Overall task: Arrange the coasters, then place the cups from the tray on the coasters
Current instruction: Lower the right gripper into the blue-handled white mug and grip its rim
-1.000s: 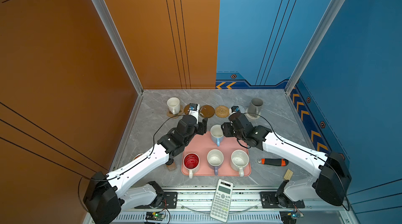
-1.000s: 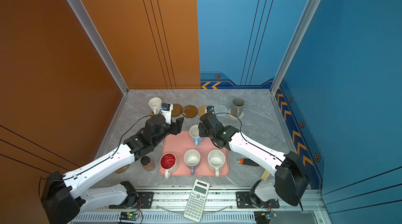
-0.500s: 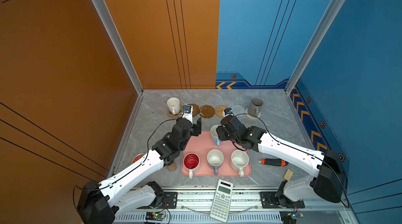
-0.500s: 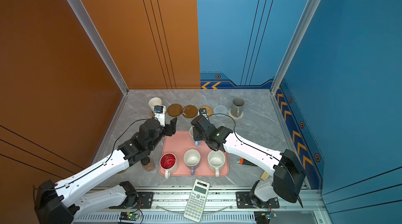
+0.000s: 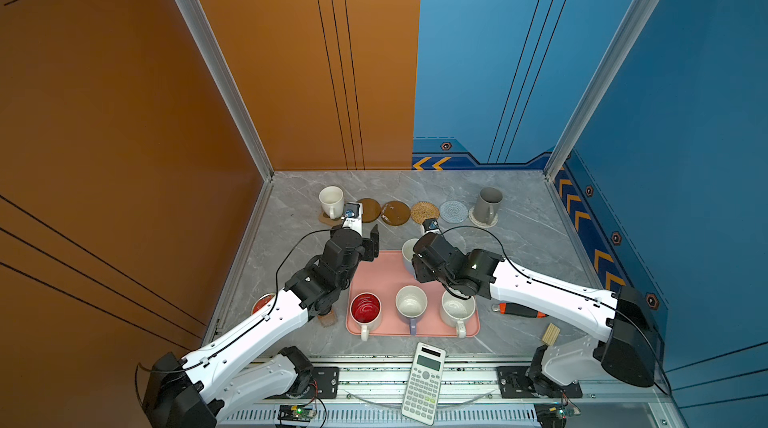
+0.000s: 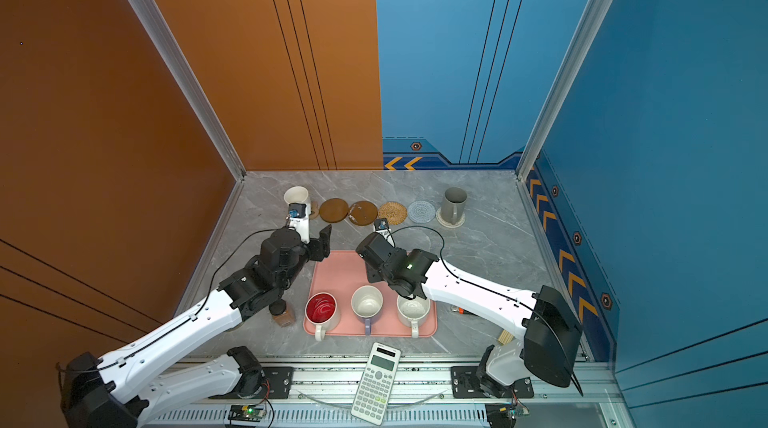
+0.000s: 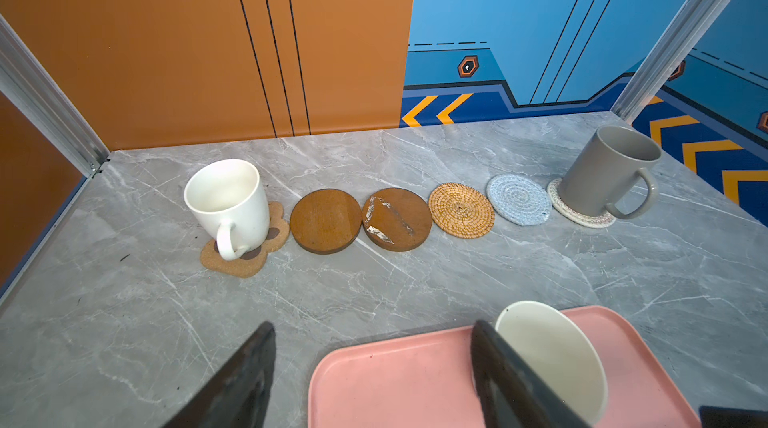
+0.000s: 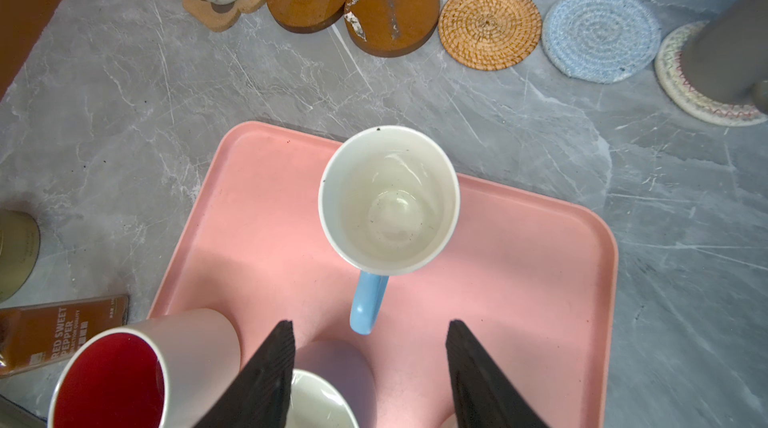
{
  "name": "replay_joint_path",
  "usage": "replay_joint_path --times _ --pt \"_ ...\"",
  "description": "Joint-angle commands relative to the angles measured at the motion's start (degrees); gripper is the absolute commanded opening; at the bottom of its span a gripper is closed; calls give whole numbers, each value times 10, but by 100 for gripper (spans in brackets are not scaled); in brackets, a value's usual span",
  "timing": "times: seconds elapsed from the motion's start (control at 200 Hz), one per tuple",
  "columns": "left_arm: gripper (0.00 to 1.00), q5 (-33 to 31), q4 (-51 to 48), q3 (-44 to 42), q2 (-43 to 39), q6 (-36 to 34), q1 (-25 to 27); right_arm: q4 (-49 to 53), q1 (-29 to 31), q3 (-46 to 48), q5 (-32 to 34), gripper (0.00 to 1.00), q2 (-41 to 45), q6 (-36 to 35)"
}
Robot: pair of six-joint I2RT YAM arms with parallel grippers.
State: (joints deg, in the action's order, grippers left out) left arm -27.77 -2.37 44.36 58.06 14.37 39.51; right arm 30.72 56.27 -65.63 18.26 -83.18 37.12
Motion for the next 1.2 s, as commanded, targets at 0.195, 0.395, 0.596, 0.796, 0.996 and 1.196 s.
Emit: replay_joint_path --times 0.195,0.395,0.596,0.796,0.996,1.196 --pt "75 -11 -11 -8 -8 -6 -10 27 4 15 -7 59 -14 31" --pt "75 -8 -16 -9 -8 -3 -18 27 3 14 -17 59 -34 33" --pt "75 -5 -18 -10 -9 -1 -21 27 2 9 -26 60 -50 35" --pt "75 -3 -19 -10 -9 0 -24 25 0 6 -32 60 -67 38" --pt "75 -1 -19 -11 -10 1 -26 22 -3 -1 -40 61 -86 38" --pt "75 2 -19 -12 -8 2 -28 22 -6 -12 -42 60 -101 34"
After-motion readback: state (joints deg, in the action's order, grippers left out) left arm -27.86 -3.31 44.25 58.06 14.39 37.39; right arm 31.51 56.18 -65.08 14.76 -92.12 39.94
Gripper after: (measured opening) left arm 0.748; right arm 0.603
